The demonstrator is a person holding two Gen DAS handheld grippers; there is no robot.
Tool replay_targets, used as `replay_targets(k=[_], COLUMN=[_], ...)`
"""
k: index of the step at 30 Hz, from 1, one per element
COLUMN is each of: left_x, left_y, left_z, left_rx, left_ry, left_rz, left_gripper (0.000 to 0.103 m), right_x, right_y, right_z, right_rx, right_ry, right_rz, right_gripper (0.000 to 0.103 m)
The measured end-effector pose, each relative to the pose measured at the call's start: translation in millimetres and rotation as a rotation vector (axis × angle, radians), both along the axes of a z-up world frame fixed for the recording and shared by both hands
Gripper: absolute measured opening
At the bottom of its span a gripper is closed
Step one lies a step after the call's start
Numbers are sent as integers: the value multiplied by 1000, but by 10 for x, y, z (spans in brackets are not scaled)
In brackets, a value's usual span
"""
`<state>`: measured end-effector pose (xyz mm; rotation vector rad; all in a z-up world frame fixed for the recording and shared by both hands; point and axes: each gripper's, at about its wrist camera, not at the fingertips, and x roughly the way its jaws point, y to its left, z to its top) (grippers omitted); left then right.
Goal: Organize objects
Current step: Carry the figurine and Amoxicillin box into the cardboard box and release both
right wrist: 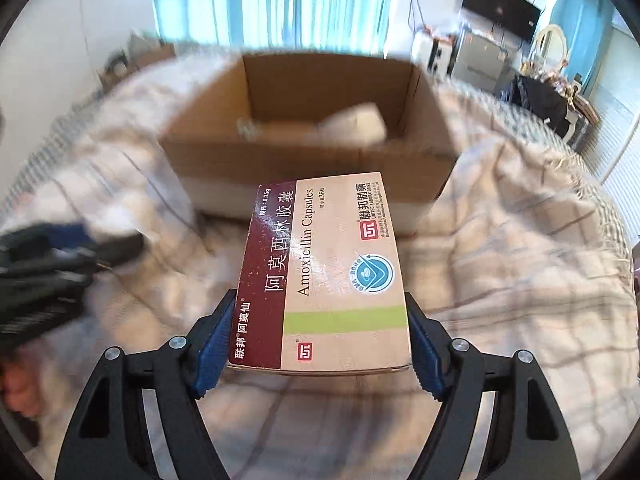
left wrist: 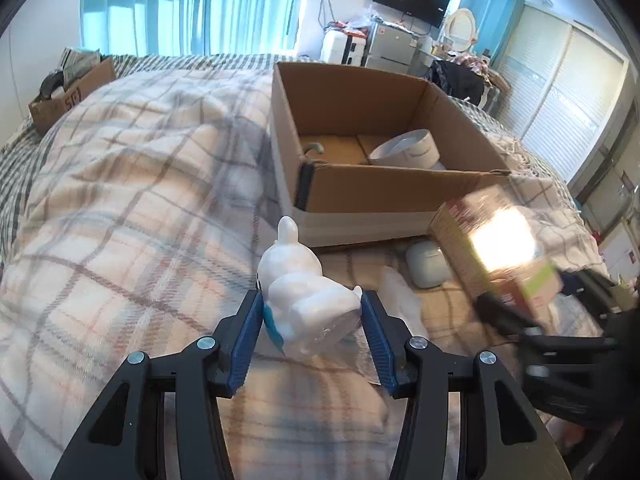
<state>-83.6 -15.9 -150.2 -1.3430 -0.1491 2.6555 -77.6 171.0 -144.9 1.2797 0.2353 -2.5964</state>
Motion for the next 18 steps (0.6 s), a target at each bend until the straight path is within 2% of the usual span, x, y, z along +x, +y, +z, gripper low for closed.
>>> replay_targets(k=[3,6,12,18], left_x=[45,78,105,-12], left_y=[65,119,179,297], left_z=[76,184,550,858], left_rx=[9,21,45,34], left_ry=[14,25,87,151], left_rz=[-29,-44,-40,-56], left_gripper=[52,52,51,52], right_x=[134,254,332,269], right_y=[16,86,82,147], right_z=[247,534,1019,1299], right_rx=[-15,-95,-145,-187], right_ry=[36,82,198,254], right_rz=[25,42,64,50], right_gripper=[75,75,75,75])
